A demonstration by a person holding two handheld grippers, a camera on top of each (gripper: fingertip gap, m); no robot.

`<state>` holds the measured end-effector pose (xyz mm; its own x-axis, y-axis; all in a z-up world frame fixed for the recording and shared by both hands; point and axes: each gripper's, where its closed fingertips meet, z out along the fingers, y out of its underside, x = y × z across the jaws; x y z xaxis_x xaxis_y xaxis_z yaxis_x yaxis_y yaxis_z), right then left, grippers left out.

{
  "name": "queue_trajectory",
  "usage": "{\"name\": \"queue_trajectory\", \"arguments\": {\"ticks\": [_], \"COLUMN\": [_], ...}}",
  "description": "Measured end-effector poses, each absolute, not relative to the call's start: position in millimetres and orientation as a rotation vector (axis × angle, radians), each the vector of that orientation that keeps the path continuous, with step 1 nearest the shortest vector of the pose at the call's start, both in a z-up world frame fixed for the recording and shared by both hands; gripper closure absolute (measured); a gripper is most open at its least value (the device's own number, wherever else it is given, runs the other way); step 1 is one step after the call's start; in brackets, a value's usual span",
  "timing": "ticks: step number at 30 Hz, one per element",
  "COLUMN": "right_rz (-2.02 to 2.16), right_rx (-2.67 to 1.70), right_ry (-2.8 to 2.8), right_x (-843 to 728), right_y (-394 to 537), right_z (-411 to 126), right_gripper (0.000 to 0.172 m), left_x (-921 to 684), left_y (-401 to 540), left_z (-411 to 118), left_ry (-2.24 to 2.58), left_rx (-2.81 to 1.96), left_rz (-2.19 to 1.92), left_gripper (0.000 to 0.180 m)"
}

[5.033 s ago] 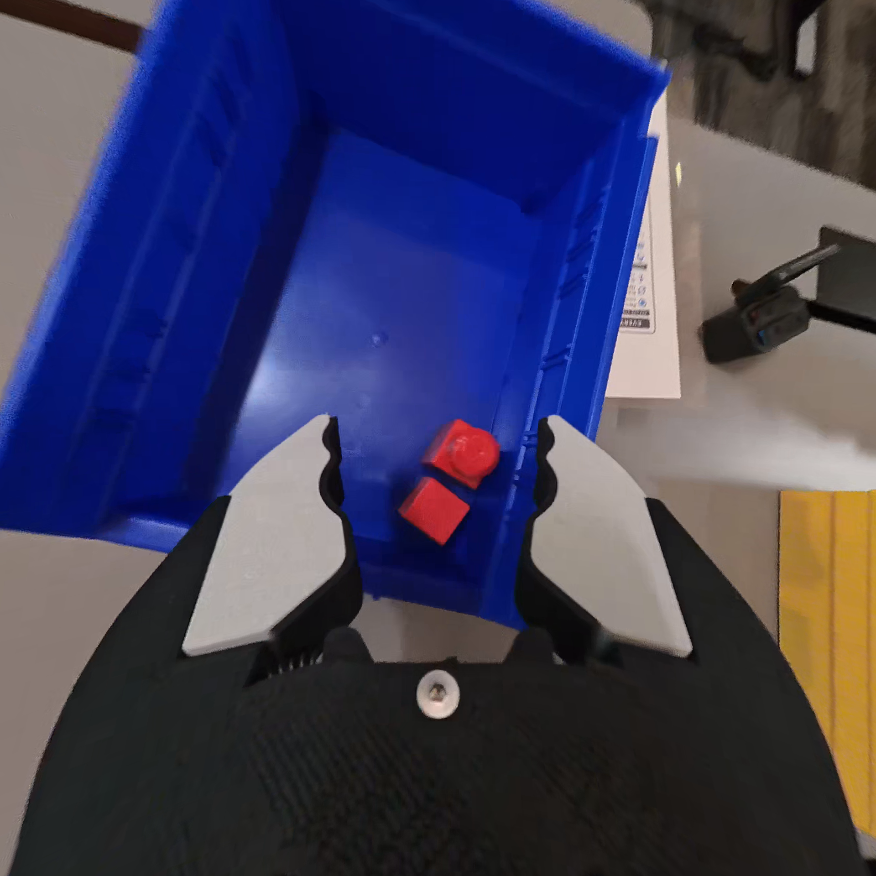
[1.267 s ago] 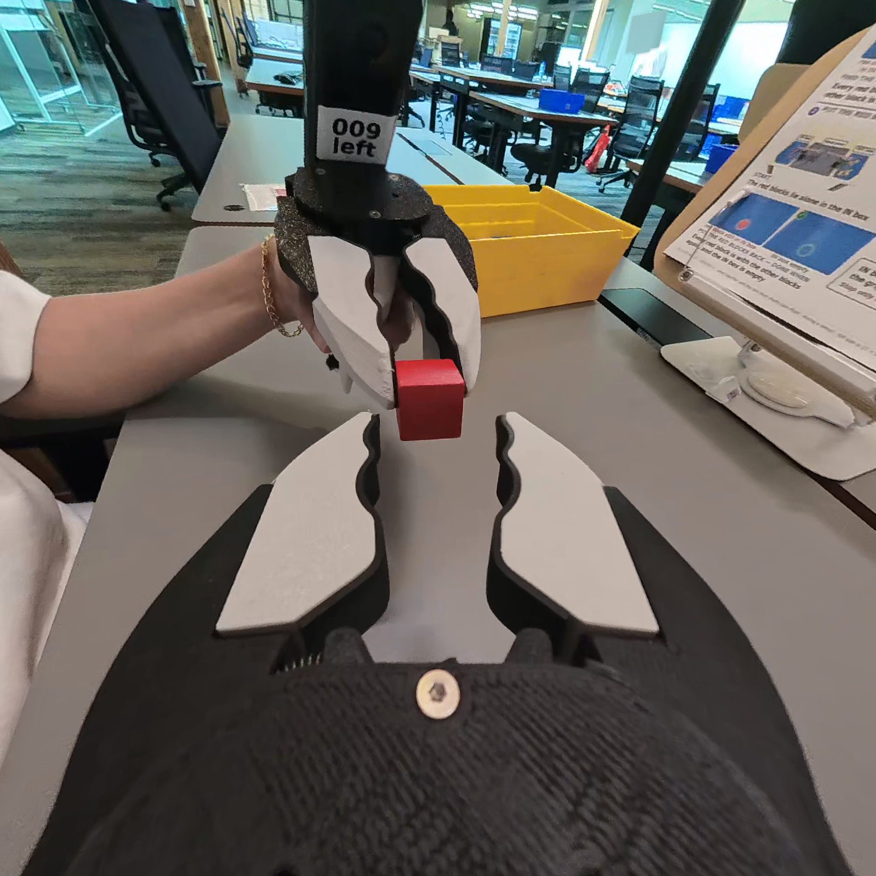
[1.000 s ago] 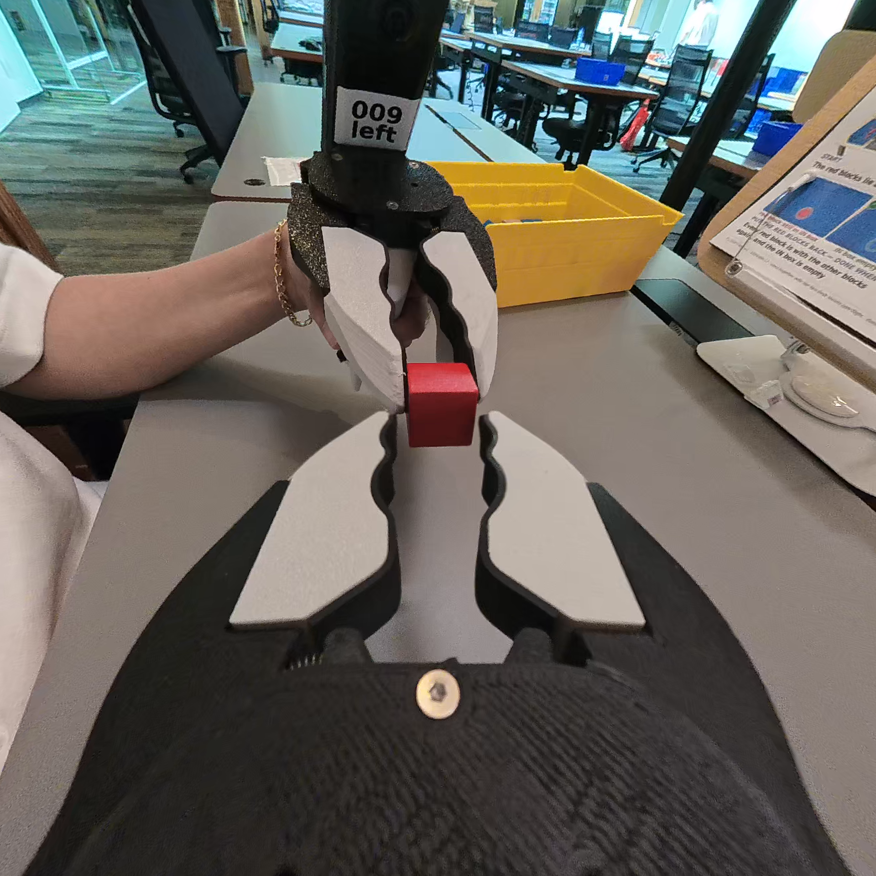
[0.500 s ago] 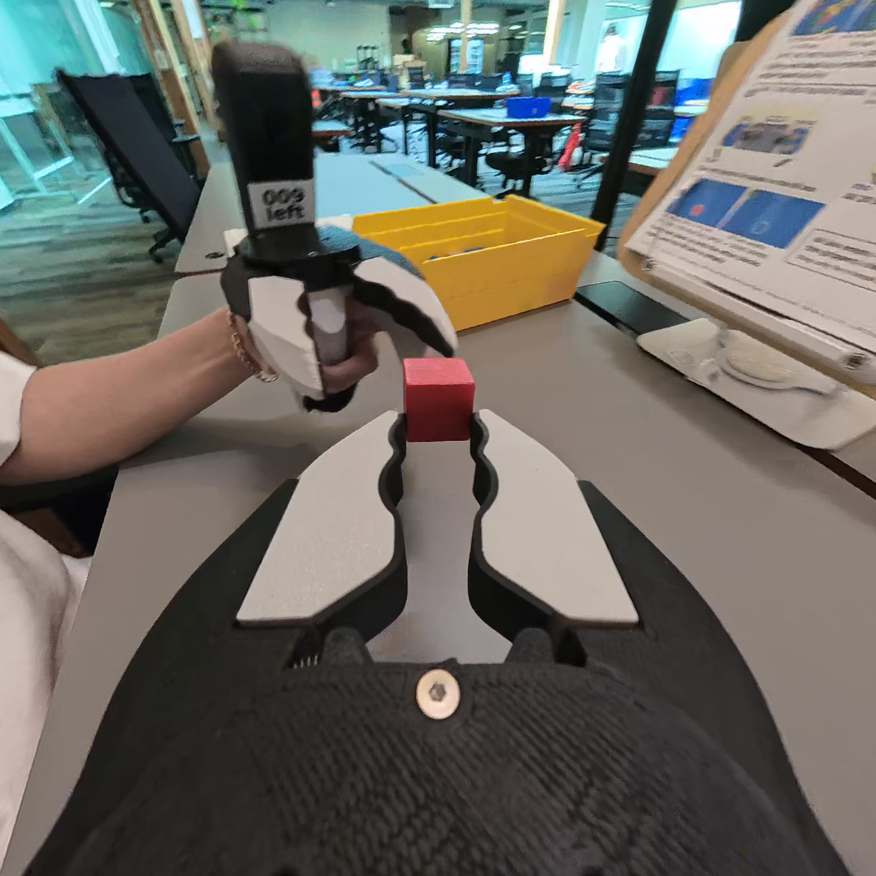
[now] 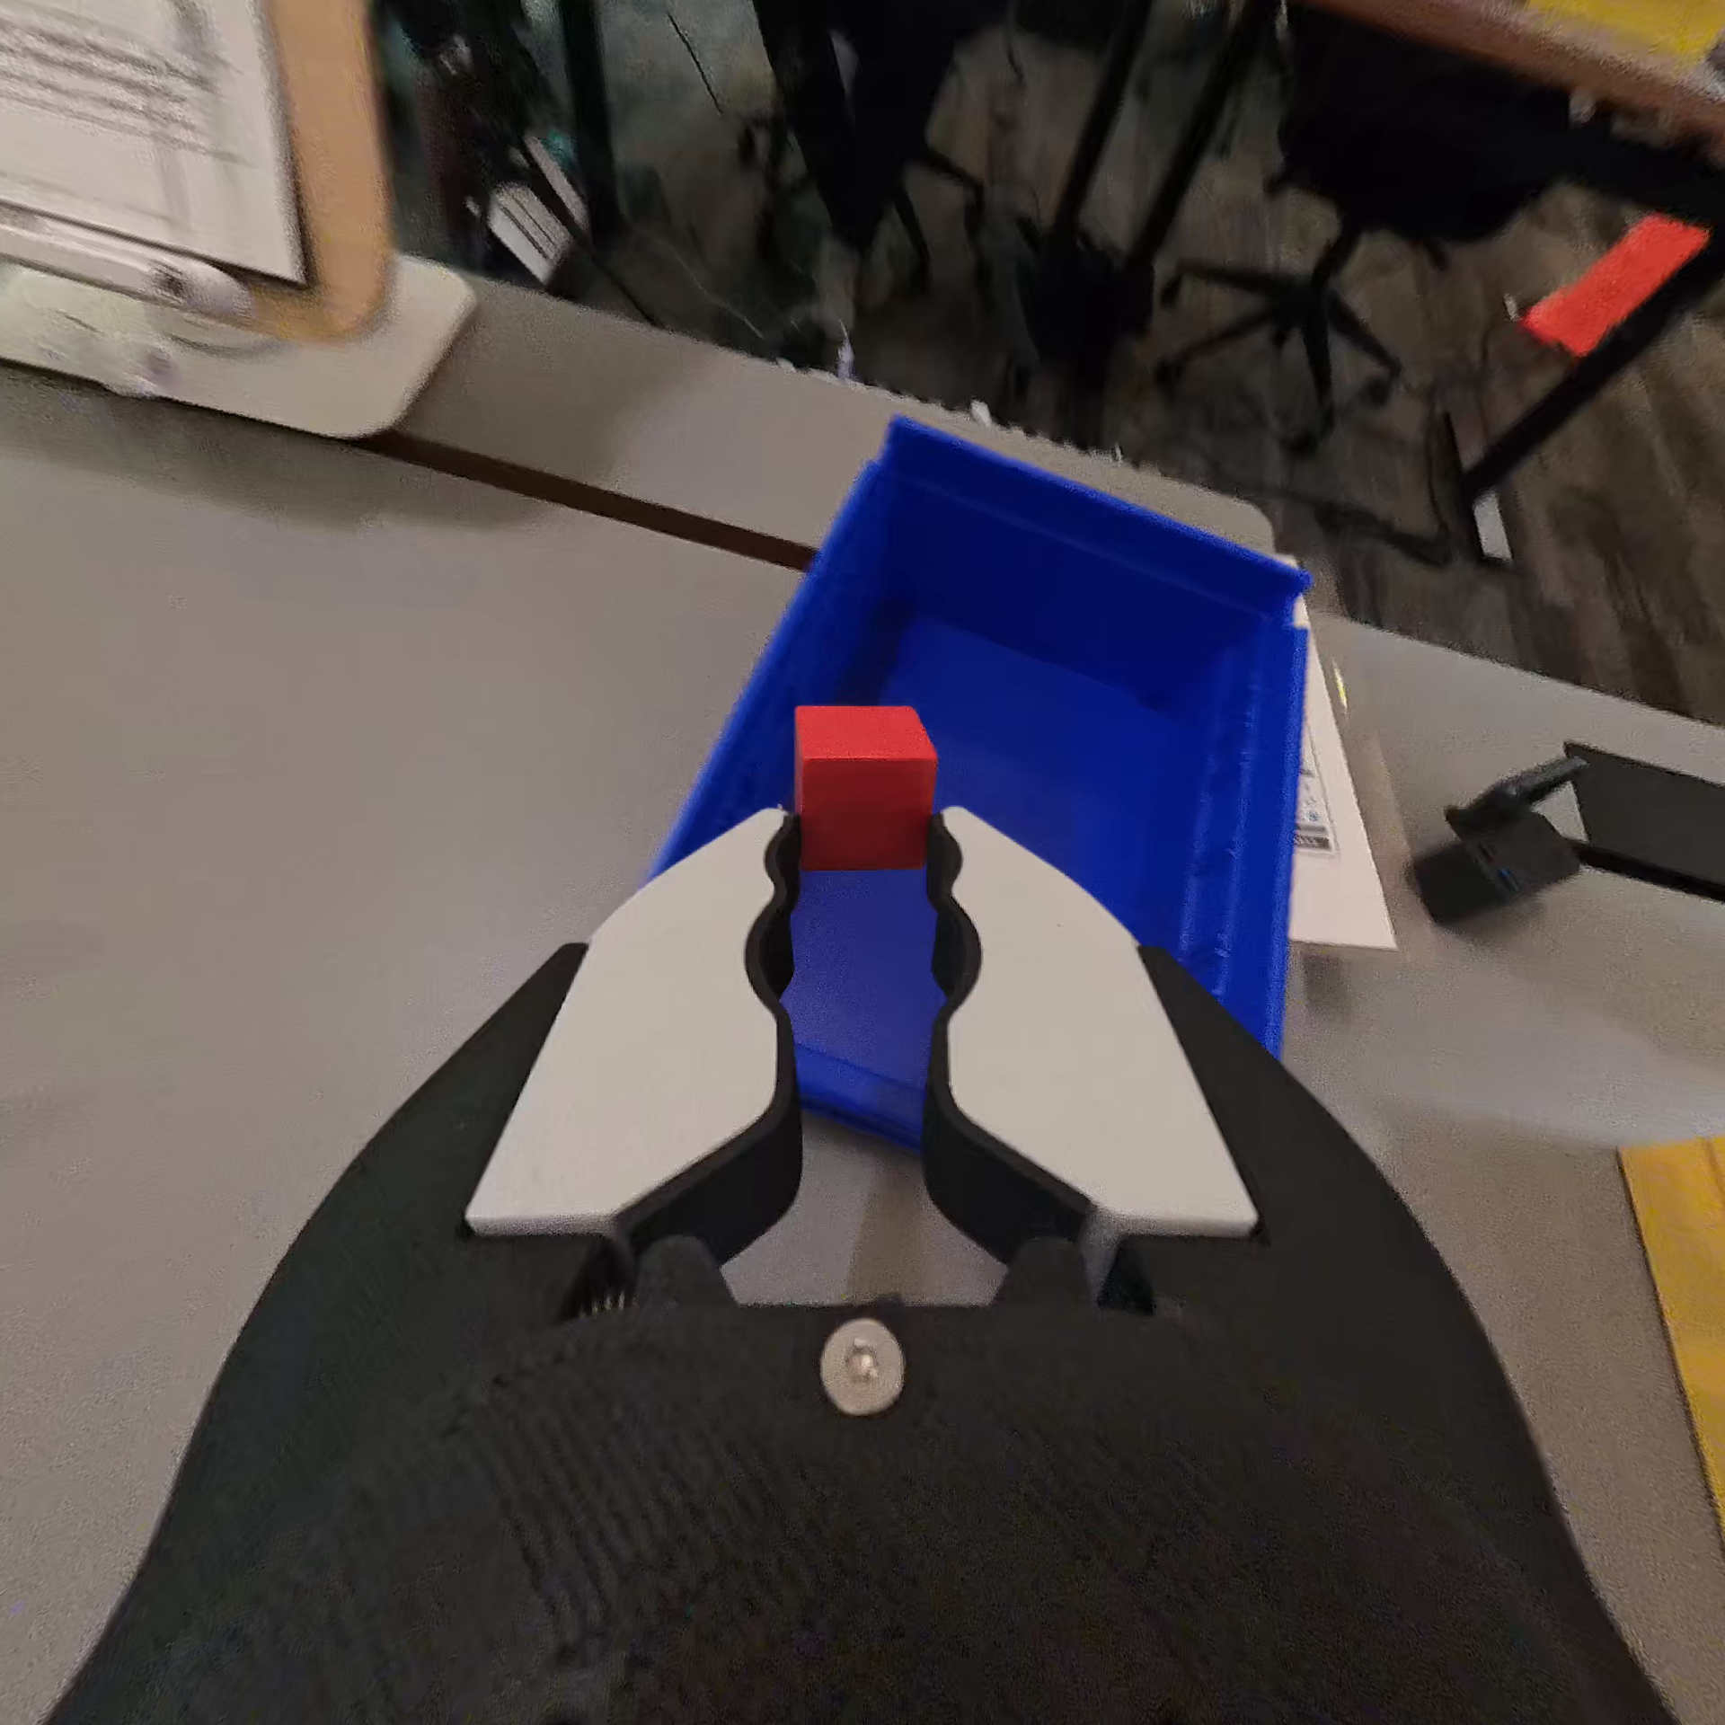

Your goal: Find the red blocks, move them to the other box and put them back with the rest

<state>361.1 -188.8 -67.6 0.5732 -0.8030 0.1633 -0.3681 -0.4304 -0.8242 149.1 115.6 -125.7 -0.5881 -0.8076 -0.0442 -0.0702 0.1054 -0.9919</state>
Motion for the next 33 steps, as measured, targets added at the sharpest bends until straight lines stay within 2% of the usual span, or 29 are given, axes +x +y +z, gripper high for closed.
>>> {"name": "queue_trajectory", "arguments": {"ticks": [7, 10, 12, 18, 25, 33], "right_rz": [-0.595, -0.588, -0.654, -0.684, -0.627, -0.52], "right_rx": [-2.195, -2.175, -2.137, -2.043, -1.821, -1.75], "right_ry": [1.121, 1.165, 1.18, 1.043, 0.665, 0.415], "right_x": [411.6, 419.9, 425.3, 408.1, 325.2, 235.8], "right_y": [-207.3, -207.1, -211.3, -191.5, -113.4, -53.4], "right_z": [-137.8, -151.3, -149.2, -122.7, -75.1, -84.0], "right_gripper": [0.145, 0.142, 0.127, 0.126, 0.125, 0.126], "left_x": [149.5, 150.2, 151.1, 151.7, 152.5, 144.7], "left_y": [110.5, 111.9, 113.2, 113.9, 124.3, 185.9], "left_z": [-134.1, -135.4, -137.3, -136.3, -131.3, -99.3], "left_ry": [1.82, 1.821, 1.824, 1.813, 1.786, 1.578], "left_rx": [-0.856, -0.859, -0.866, -0.882, -0.9, -1.057], "left_rz": [-1.525, -1.515, -1.509, -1.532, -1.486, -1.441], "left_gripper": [0.125, 0.125, 0.125, 0.125, 0.126, 0.13]}}
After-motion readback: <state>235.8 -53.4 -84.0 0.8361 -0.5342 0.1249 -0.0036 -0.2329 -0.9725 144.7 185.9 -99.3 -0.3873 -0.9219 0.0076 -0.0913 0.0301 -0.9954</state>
